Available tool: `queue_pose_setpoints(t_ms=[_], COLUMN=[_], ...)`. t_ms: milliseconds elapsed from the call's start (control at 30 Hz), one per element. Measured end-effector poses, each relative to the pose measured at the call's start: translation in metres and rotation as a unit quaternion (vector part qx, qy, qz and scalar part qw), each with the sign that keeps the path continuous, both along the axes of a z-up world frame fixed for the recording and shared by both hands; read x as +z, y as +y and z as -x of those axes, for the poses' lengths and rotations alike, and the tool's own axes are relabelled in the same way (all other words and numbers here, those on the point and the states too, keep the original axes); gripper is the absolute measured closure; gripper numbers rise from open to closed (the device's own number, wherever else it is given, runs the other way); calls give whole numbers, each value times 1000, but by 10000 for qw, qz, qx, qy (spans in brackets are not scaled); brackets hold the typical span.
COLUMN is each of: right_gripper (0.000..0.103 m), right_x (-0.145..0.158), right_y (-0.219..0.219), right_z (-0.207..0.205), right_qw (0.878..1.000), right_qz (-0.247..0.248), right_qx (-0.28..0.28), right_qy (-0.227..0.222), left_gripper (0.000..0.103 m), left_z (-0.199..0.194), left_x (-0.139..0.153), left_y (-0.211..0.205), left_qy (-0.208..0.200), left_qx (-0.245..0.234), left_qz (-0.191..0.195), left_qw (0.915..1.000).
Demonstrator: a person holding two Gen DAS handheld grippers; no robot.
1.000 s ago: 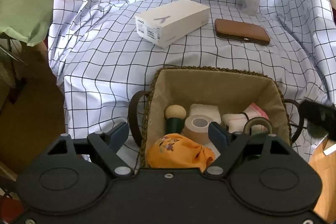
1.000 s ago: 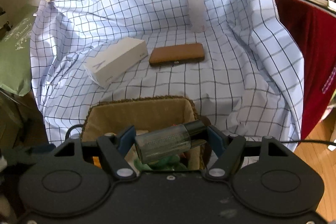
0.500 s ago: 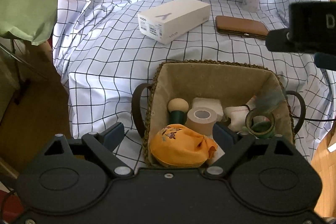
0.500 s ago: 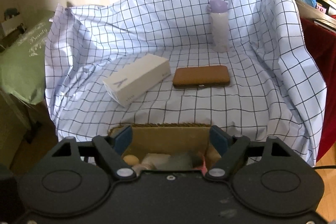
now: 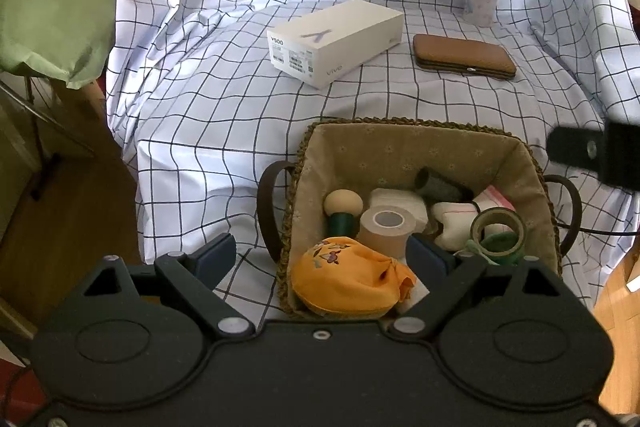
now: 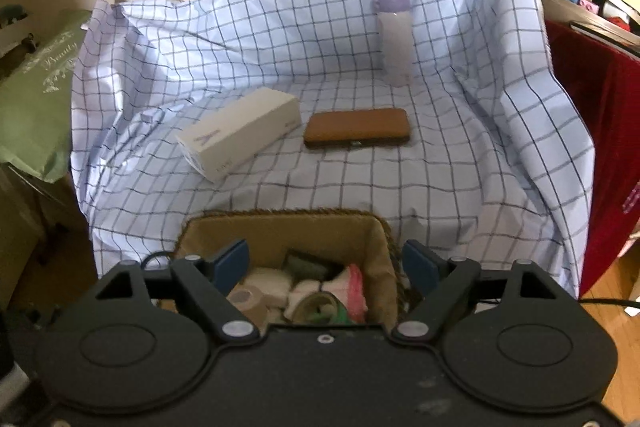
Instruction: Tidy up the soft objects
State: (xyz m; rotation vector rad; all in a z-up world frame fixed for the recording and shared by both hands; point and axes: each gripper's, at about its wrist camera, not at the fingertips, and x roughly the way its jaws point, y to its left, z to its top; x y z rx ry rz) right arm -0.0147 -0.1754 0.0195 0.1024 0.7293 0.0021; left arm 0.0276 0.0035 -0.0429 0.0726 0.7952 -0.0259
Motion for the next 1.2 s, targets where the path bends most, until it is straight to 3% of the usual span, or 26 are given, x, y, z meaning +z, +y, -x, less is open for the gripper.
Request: queue_pose_setpoints(t_ms=[533, 700, 1200], right_gripper=[10, 5, 5], right_x=[-29, -29, -33], right_y=[-8, -11, -7], right_z=[14, 16, 16], right_qw=[9979, 9973, 9966], right_qz=[194, 207, 290], right_qx=[-177, -280, -267], right_qy=[600, 645, 720], left_gripper=[11, 11, 10], left_z=[4, 4, 4], left_x=[1, 1, 1], left_y=[6, 8, 7], left_qy=[49, 51, 71], left_qx=[44, 39, 40], left_qz=[77, 126, 140], left_qw=[9999, 9999, 9999])
